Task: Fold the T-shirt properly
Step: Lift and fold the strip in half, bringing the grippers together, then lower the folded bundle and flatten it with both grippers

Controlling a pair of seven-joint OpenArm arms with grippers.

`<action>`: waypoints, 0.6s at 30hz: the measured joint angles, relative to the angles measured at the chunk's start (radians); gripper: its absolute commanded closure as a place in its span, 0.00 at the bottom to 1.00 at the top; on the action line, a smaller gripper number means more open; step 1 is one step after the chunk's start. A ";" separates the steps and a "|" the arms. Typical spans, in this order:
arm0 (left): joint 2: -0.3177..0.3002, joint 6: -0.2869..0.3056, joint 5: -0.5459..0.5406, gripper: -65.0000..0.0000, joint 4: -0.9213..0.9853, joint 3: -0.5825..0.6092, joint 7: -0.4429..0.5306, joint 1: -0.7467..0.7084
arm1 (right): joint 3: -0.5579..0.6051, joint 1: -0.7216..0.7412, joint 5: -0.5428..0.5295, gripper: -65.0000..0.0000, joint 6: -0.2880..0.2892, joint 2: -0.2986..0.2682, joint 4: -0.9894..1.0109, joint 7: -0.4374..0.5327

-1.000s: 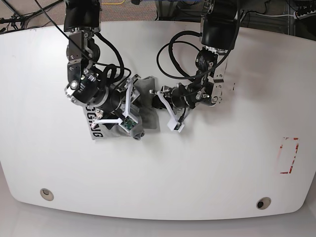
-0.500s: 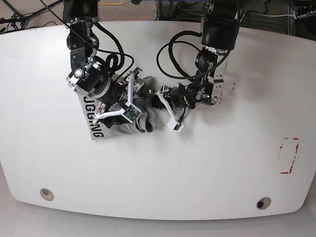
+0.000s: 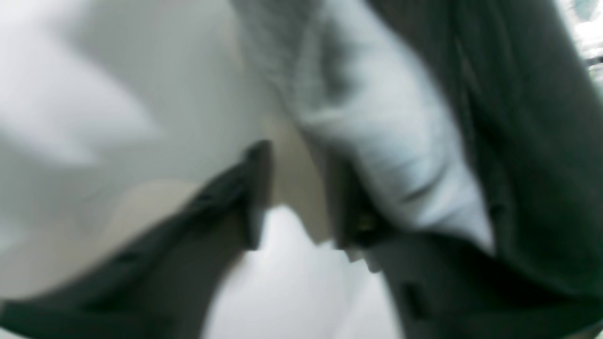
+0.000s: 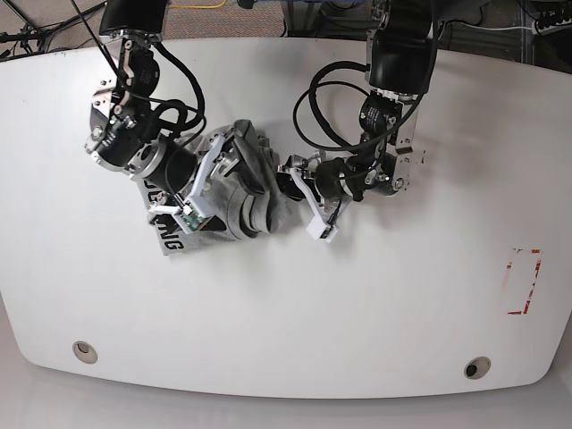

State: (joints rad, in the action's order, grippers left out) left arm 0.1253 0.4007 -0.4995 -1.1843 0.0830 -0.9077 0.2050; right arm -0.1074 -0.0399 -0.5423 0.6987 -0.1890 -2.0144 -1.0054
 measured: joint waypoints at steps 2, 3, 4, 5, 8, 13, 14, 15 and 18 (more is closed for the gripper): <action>-0.008 0.003 -0.029 0.41 -0.002 -0.021 -0.002 0.003 | -0.035 -0.007 -0.058 0.28 0.001 -0.007 0.000 0.001; -0.017 0.003 -0.045 0.39 -0.005 -0.030 -0.003 0.005 | -0.053 -0.011 -0.080 0.28 0.000 -0.012 0.000 0.000; -0.027 0.003 -0.054 0.37 -0.014 -0.038 -0.007 0.006 | -0.069 -0.014 -0.100 0.28 0.001 -0.016 0.000 -0.002; -0.036 0.002 -0.057 0.36 -0.024 -0.043 -0.010 0.007 | -0.084 -0.017 -0.117 0.28 0.000 -0.019 0.002 -0.004; -0.083 0.004 -0.105 0.34 -0.058 -0.058 -0.017 0.010 | -0.098 -0.018 -0.138 0.28 -0.001 -0.039 0.014 -0.003; -0.185 0.016 -0.223 0.37 -0.124 -0.061 -0.018 0.011 | -0.097 -0.019 -0.136 0.28 -0.001 -0.052 0.029 -0.005; -0.207 0.018 -0.248 0.38 -0.137 -0.061 -0.018 0.012 | -0.097 -0.022 -0.136 0.28 -0.001 -0.052 0.029 -0.004; -0.230 0.019 -0.266 0.38 -0.148 -0.061 -0.018 0.012 | -0.097 -0.023 -0.138 0.28 0.000 -0.053 0.029 -0.002; -0.283 0.019 -0.281 0.40 -0.165 -0.063 -0.019 0.021 | -0.097 -0.024 -0.120 0.28 0.000 -0.072 0.032 -0.001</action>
State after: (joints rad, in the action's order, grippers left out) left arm -0.1577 0.4198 -0.7807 -1.3491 0.0200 -0.9272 0.2256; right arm -0.2043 -0.0643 -0.6624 0.6991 -0.2607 -1.9823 -1.0065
